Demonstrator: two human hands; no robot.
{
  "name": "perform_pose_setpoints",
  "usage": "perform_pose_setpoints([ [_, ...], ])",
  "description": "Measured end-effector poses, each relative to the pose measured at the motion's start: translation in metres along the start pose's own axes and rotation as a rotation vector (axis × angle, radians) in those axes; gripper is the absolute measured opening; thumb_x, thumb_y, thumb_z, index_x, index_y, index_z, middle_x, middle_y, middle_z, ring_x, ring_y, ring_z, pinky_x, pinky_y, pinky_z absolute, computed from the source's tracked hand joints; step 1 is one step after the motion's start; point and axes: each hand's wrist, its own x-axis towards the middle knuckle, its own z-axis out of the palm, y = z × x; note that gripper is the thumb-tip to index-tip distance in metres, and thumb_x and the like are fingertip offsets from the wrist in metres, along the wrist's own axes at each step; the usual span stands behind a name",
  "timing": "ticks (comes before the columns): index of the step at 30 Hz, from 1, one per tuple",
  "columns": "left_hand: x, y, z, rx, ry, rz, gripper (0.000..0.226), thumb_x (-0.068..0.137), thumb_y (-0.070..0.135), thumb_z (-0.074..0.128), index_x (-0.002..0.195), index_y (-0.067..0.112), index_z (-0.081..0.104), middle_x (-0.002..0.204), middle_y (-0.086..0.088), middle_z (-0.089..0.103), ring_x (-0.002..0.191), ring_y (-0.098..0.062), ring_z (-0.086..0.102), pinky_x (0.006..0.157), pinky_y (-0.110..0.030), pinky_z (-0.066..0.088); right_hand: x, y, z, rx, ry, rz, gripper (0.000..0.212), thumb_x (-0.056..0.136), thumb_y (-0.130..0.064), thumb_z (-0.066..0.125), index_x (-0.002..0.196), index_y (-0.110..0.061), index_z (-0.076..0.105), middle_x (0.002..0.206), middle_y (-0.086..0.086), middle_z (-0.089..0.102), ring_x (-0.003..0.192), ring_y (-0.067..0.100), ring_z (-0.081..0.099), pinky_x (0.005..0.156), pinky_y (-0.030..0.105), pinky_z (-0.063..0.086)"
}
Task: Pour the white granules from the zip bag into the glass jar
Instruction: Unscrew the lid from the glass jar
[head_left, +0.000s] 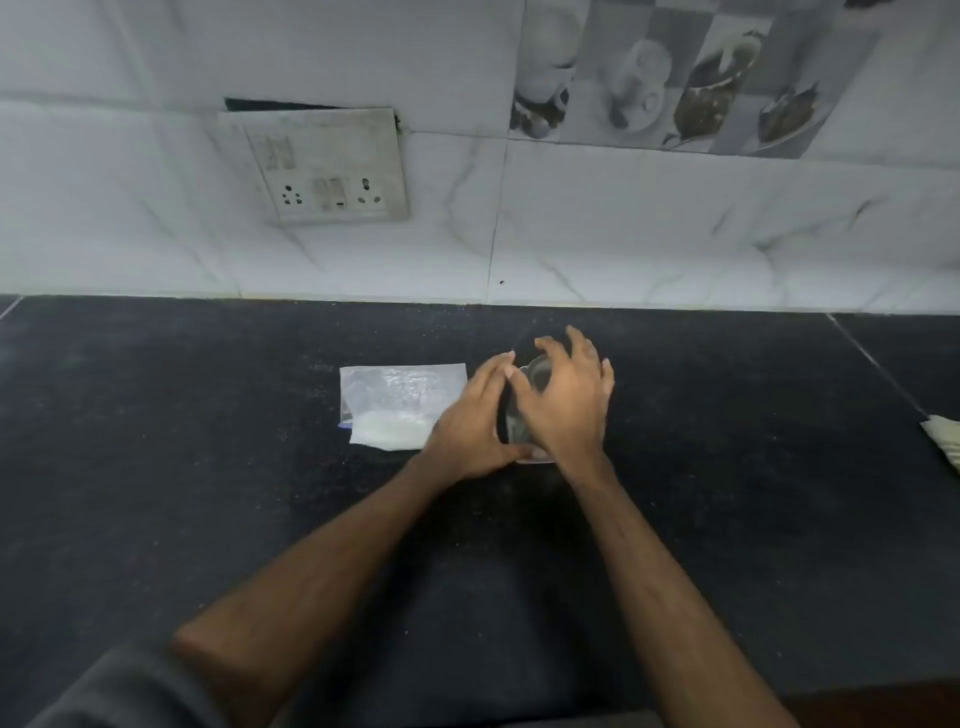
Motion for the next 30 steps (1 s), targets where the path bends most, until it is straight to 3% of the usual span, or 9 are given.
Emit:
perform_pose_setpoints([
  [4,0.017,0.014,0.026,-0.162,-0.044,-0.084,0.12,0.067,0.051,0.085,0.157,0.013,0.016,0.167,0.001,0.011,0.154,-0.013,0.013,0.124,-0.037,0.023,0.001,0.02,-0.002,0.038,-0.156,0.06,0.062,0.091,-0.044,0.064,0.145,-0.021,0.046,0.158,0.009,0.033,0.147,0.027,0.027,0.115,0.047,0.028],
  [6,0.021,0.011,0.033,-0.189,0.0,-0.12,0.116,0.067,0.046,0.086,0.156,0.017,0.017,0.164,0.0,0.023,0.151,-0.015,0.022,0.122,-0.04,0.029,-0.003,0.026,0.0,0.024,-0.153,0.018,0.062,0.091,-0.044,0.063,0.146,-0.022,0.044,0.157,0.007,0.035,0.145,0.026,0.029,0.114,0.045,0.031],
  [9,0.016,0.013,0.032,-0.265,0.068,-0.088,0.095,0.067,0.042,0.084,0.148,0.025,0.036,0.148,0.007,0.047,0.138,-0.013,0.044,0.112,-0.041,0.043,-0.005,0.028,0.001,0.025,-0.135,-0.005,0.063,0.09,-0.048,0.063,0.145,-0.022,0.046,0.154,0.005,0.04,0.141,0.026,0.035,0.111,0.043,0.036],
  [12,-0.002,0.012,0.026,-0.336,0.126,-0.089,0.092,0.062,0.039,0.088,0.142,0.028,0.043,0.138,0.012,0.054,0.129,-0.011,0.053,0.105,-0.039,0.049,-0.013,0.025,0.005,0.041,-0.144,-0.046,0.066,0.086,-0.054,0.064,0.143,-0.025,0.048,0.15,0.001,0.044,0.137,0.023,0.04,0.109,0.042,0.041],
  [14,-0.018,0.005,0.021,-0.361,0.144,-0.111,0.099,0.059,0.039,0.09,0.144,0.028,0.041,0.139,0.014,0.053,0.13,-0.006,0.051,0.106,-0.034,0.048,-0.02,0.017,0.007,0.057,-0.148,-0.076,0.068,0.083,-0.058,0.065,0.142,-0.028,0.048,0.147,-0.002,0.046,0.134,0.021,0.042,0.107,0.04,0.043],
  [17,-0.046,-0.007,0.011,-0.366,0.161,-0.177,0.106,0.053,0.047,0.086,0.145,0.032,0.035,0.139,0.023,0.046,0.13,0.014,0.041,0.106,-0.012,0.038,-0.035,-0.001,0.013,0.081,-0.156,-0.125,0.068,0.08,-0.06,0.065,0.139,-0.028,0.051,0.142,-0.003,0.05,0.129,0.02,0.046,0.104,0.039,0.044],
  [21,-0.081,-0.024,-0.009,-0.379,0.198,-0.222,0.106,0.052,0.042,0.089,0.144,0.028,0.039,0.138,0.011,0.053,0.129,-0.004,0.052,0.106,-0.033,0.048,-0.056,-0.028,0.026,0.117,-0.173,-0.187,0.07,0.079,-0.062,0.065,0.139,-0.029,0.051,0.137,-0.005,0.051,0.125,0.017,0.046,0.102,0.035,0.042],
  [25,-0.106,-0.037,-0.031,-0.383,0.207,-0.231,0.094,0.053,0.034,0.091,0.136,0.031,0.046,0.13,0.013,0.06,0.122,-0.01,0.06,0.102,-0.042,0.051,-0.073,-0.052,0.042,0.146,-0.17,-0.221,0.072,0.077,-0.063,0.065,0.138,-0.028,0.052,0.135,-0.004,0.05,0.122,0.018,0.046,0.101,0.034,0.043],
  [30,-0.117,-0.043,-0.041,-0.376,0.206,-0.26,0.079,0.064,0.034,0.08,0.132,0.047,0.044,0.123,0.023,0.064,0.114,-0.003,0.064,0.099,-0.039,0.053,-0.089,-0.067,0.063,0.24,-0.106,-0.197,0.072,0.076,-0.064,0.064,0.136,-0.025,0.053,0.139,-0.004,0.049,0.127,0.018,0.046,0.103,0.035,0.045],
])
